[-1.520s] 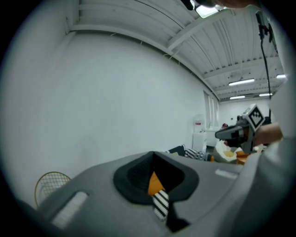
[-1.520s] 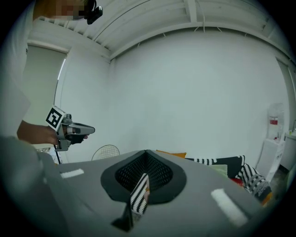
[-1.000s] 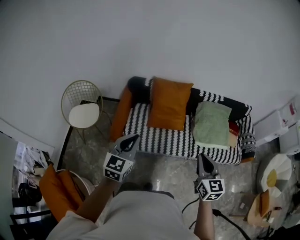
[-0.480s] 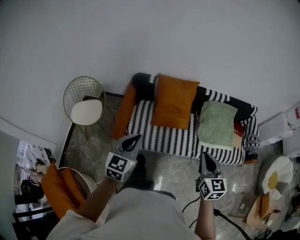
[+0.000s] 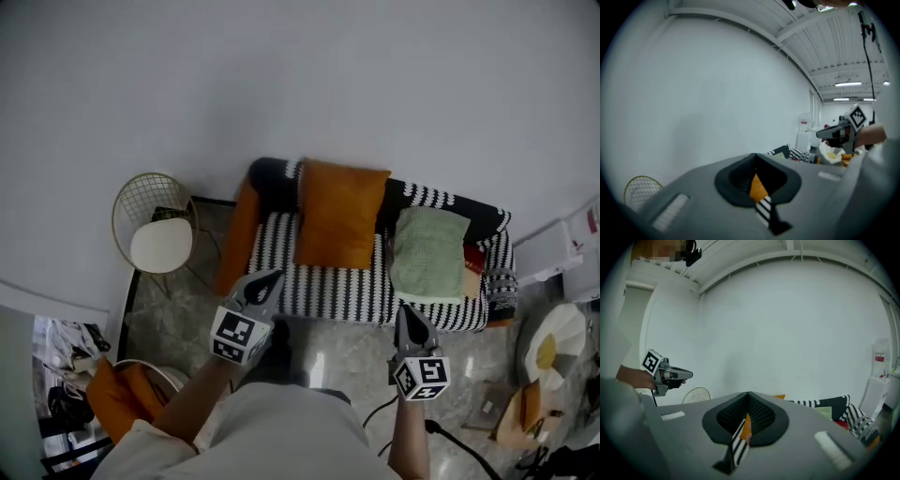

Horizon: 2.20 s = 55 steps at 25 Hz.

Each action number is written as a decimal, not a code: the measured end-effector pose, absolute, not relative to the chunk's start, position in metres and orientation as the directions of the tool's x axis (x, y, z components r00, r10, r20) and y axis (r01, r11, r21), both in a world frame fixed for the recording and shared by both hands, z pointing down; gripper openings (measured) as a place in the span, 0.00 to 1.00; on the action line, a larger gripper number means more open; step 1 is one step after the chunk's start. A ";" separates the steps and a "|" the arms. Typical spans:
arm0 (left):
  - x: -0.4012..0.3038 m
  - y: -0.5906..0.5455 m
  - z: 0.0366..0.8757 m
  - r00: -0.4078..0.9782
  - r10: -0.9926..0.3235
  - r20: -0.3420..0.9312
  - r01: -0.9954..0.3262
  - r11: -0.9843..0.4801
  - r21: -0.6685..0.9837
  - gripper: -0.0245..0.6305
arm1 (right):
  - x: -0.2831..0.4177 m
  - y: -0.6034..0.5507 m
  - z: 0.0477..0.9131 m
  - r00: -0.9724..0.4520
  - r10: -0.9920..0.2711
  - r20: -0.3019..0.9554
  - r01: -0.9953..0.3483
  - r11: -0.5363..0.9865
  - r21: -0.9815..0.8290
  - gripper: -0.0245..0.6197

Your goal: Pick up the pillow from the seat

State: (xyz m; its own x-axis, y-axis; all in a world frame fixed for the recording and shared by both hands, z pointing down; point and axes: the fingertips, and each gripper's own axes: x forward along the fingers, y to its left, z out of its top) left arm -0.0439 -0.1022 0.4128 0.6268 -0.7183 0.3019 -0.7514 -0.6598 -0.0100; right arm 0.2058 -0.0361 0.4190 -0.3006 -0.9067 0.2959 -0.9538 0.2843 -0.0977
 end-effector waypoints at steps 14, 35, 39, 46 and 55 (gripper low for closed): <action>-0.051 -0.225 0.422 0.681 -0.658 0.321 -0.699 -0.715 0.014 0.04 | 0.185 -0.144 0.428 -0.247 -0.904 0.349 -0.969 0.236 -0.075 0.05; -0.085 -0.310 0.426 0.712 -0.629 0.314 -0.661 -0.750 -0.005 0.04 | 0.143 -0.232 0.422 -0.218 -0.912 0.347 -0.976 0.212 -0.055 0.05; -0.083 -0.313 0.426 0.705 -0.635 0.316 -0.667 -0.745 -0.009 0.04 | 0.144 -0.238 0.426 -0.231 -0.907 0.353 -0.973 0.227 -0.053 0.05; -0.063 -0.318 0.433 0.675 -0.661 0.328 -0.698 -0.716 -0.007 0.04 | 0.164 -0.251 0.438 -0.272 -0.888 0.370 -0.961 0.267 -0.067 0.05; -0.019 -0.338 0.442 0.617 -0.714 0.331 -0.762 -0.646 0.029 0.04 | 0.206 -0.299 0.450 -0.375 -0.838 0.397 -0.924 0.372 -0.088 0.05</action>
State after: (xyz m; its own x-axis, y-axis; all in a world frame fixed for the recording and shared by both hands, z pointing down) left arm -0.0190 -0.3378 0.4418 0.6175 -0.7135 0.3311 -0.7625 -0.6464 0.0290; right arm 0.2059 -0.2992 0.4500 -0.3753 -0.8377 0.3967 -0.9240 0.3720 -0.0885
